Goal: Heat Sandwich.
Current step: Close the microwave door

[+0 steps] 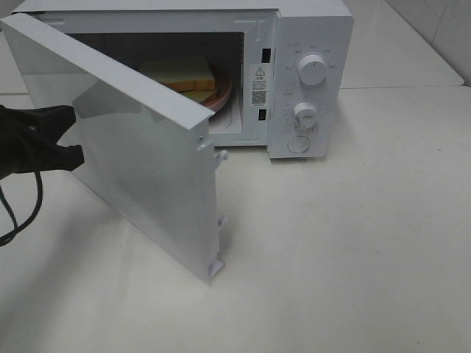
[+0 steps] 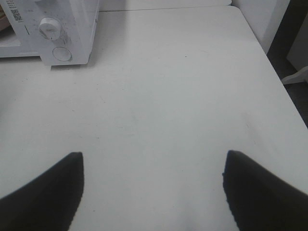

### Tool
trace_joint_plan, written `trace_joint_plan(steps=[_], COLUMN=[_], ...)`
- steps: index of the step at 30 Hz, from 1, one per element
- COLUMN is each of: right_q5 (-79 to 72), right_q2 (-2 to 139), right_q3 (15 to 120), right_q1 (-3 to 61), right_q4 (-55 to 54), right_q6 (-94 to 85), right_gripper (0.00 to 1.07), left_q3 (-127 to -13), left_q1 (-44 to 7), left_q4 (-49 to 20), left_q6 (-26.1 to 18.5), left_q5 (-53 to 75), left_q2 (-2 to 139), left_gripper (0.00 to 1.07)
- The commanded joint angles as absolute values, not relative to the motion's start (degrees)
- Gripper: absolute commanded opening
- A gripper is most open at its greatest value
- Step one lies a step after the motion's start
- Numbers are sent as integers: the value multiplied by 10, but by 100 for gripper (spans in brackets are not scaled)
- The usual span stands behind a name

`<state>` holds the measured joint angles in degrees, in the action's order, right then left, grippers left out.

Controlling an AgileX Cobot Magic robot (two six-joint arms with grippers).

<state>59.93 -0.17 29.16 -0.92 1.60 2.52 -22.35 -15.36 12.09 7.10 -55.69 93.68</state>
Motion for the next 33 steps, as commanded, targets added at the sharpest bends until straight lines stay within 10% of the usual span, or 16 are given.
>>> trace_joint_plan(steps=[1,33], right_q5=[594,594], right_q2=[-18,-18], right_q3=[290,290], right_q1=[-13,-13], right_q4=[17,17], right_q6=[24,25], right_gripper=[76,76], left_q3=[-236,-448], left_q1=[-174,-352], left_q4=[100,-100], left_q6=[50,-9], left_q5=[-567,-518], left_q2=[944,1073], left_gripper=[0,0])
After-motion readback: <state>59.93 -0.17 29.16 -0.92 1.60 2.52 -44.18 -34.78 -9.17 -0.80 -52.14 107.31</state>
